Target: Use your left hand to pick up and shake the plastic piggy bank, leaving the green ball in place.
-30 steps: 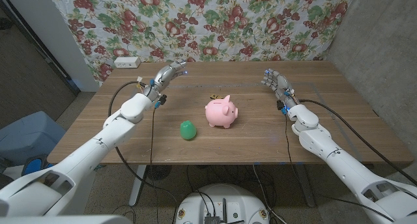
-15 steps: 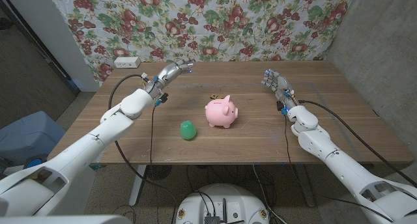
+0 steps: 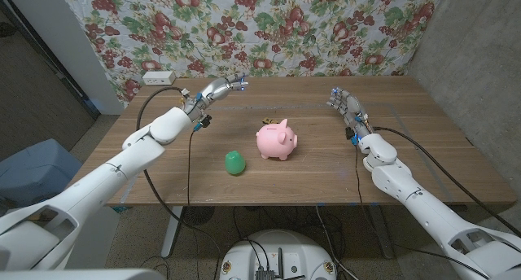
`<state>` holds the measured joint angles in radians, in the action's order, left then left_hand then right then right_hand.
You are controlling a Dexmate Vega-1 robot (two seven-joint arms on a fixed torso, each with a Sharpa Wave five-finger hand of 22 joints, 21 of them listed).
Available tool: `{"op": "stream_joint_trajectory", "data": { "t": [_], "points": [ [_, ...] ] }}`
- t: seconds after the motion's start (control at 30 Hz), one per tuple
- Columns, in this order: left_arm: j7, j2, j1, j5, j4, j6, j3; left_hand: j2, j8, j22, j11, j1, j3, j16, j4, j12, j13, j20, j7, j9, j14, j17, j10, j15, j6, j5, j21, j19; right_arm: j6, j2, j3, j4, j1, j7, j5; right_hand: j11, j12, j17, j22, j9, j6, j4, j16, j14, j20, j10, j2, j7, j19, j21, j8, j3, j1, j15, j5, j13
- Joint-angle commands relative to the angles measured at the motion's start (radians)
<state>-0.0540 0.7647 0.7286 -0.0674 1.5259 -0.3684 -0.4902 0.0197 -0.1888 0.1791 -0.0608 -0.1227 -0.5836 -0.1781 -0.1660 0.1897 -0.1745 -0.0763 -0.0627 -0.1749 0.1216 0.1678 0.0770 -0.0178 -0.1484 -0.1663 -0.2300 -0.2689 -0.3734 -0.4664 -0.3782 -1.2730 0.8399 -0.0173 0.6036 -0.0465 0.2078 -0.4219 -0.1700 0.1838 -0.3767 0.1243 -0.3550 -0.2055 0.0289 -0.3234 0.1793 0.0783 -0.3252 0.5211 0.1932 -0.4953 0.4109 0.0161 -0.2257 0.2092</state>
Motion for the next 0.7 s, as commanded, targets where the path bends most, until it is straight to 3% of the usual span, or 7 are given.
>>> {"op": "stream_joint_trajectory", "data": {
  "t": [0.03,0.7],
  "points": [
    [-0.056,0.032,-0.011,0.034,0.044,0.007,-0.011,-0.011,0.004,0.003,0.001,-0.003,0.003,-0.004,-0.001,0.004,-0.004,0.001,-0.006,-0.001,0.011,0.002,0.006,-0.003,0.003,-0.005,0.004,-0.008,-0.024,0.000,0.009,-0.025,0.031,-0.015,0.000,0.002,0.005,-0.002,-0.005,0.005,-0.005,0.003,0.003,-0.009,0.005,-0.006,-0.008,0.003,-0.010,-0.001,0.003,-0.002,0.005,0.003,-0.005,0.004],
    [-0.117,0.086,-0.011,0.100,0.150,0.026,-0.011,-0.019,0.004,0.003,-0.004,-0.001,0.007,-0.005,-0.001,0.001,-0.004,0.004,-0.004,-0.002,0.021,0.002,0.003,-0.009,0.006,-0.006,0.006,-0.013,-0.085,0.004,0.025,-0.030,0.066,-0.008,0.005,0.000,0.005,-0.001,-0.005,0.005,-0.005,0.002,0.004,-0.010,0.005,-0.006,-0.008,0.002,-0.011,-0.006,0.003,0.000,0.004,0.003,-0.005,0.004]
  ]
}}
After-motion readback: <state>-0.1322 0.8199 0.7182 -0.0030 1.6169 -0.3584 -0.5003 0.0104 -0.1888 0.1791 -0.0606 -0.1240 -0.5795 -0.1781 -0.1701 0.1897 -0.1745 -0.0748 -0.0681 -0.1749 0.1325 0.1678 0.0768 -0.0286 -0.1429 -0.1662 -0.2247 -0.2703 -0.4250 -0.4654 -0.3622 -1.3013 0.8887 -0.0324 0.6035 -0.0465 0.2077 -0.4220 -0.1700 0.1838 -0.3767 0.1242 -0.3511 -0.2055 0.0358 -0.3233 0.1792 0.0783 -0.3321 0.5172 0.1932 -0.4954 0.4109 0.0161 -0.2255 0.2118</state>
